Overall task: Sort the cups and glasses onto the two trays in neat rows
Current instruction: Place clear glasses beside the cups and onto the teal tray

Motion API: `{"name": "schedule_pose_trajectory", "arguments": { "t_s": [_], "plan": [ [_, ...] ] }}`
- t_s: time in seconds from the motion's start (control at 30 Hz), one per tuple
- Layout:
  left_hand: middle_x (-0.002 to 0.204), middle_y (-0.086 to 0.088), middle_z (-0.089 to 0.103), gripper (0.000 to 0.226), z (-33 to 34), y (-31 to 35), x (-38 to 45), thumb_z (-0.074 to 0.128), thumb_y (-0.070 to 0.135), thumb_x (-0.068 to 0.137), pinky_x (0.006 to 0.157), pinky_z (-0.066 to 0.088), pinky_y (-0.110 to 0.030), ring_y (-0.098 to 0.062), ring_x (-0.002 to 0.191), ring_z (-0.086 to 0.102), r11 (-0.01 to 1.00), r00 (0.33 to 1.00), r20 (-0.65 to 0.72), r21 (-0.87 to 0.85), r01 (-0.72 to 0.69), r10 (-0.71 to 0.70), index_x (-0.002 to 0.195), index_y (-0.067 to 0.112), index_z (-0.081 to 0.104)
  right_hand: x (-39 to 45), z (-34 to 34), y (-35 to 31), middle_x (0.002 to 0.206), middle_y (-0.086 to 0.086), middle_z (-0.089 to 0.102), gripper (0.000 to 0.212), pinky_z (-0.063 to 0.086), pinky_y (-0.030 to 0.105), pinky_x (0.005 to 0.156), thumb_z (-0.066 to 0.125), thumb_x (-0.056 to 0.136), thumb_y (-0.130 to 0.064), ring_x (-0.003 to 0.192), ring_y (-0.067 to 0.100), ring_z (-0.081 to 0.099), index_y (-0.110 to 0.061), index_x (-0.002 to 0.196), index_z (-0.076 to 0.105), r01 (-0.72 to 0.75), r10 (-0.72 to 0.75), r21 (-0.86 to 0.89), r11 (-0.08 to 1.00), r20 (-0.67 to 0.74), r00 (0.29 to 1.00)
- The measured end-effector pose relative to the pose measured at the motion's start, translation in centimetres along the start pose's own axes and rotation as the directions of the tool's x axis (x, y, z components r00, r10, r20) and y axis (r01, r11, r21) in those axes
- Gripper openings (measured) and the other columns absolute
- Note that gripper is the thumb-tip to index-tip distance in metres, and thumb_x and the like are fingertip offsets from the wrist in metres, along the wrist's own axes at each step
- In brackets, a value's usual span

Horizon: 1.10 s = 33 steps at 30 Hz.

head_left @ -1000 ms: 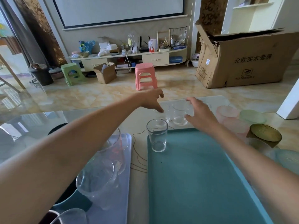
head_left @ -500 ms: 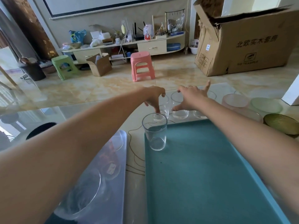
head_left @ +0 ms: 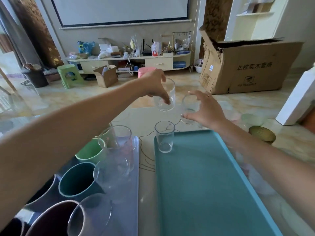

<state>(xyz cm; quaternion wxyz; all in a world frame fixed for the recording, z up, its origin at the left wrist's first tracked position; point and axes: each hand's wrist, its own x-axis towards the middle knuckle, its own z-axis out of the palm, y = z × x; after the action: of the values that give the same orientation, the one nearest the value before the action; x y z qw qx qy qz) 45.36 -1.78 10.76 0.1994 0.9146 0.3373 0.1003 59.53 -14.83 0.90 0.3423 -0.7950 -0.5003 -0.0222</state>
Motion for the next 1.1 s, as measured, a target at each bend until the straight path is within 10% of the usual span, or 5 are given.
{"name": "schedule_pose_trajectory", "arguments": {
  "t_s": [0.23,1.1],
  "plan": [
    [0.111,0.0,0.05,0.077,-1.2,2.8,-9.0,0.088,0.034,0.054,0.089,0.05,-0.039,-0.022,0.102,0.052,0.974,0.978,0.106,0.117,-0.193,0.181,0.119,0.02,0.049,-10.1,-2.2,-2.4,0.13,0.0,0.049,0.084,0.044,0.032,0.092,0.083,0.061,-0.041,0.114,0.02,0.054,-0.032,0.134,0.044,-0.049,0.049,-0.005,0.999,0.099,0.994],
    [0.12,-0.005,0.055,0.085,10.8,-2.3,-8.4,0.086,0.032,0.058,0.08,0.04,-0.027,-0.015,0.093,0.043,0.922,0.904,0.417,0.307,-0.236,0.092,0.128,0.018,0.042,-14.0,0.9,-2.3,0.133,-0.002,0.045,0.088,0.044,0.034,0.099,0.082,0.061,-0.039,0.119,0.021,0.051,-0.033,0.137,0.039,-0.146,0.144,-0.011,0.989,0.255,0.956]
  ]
}}
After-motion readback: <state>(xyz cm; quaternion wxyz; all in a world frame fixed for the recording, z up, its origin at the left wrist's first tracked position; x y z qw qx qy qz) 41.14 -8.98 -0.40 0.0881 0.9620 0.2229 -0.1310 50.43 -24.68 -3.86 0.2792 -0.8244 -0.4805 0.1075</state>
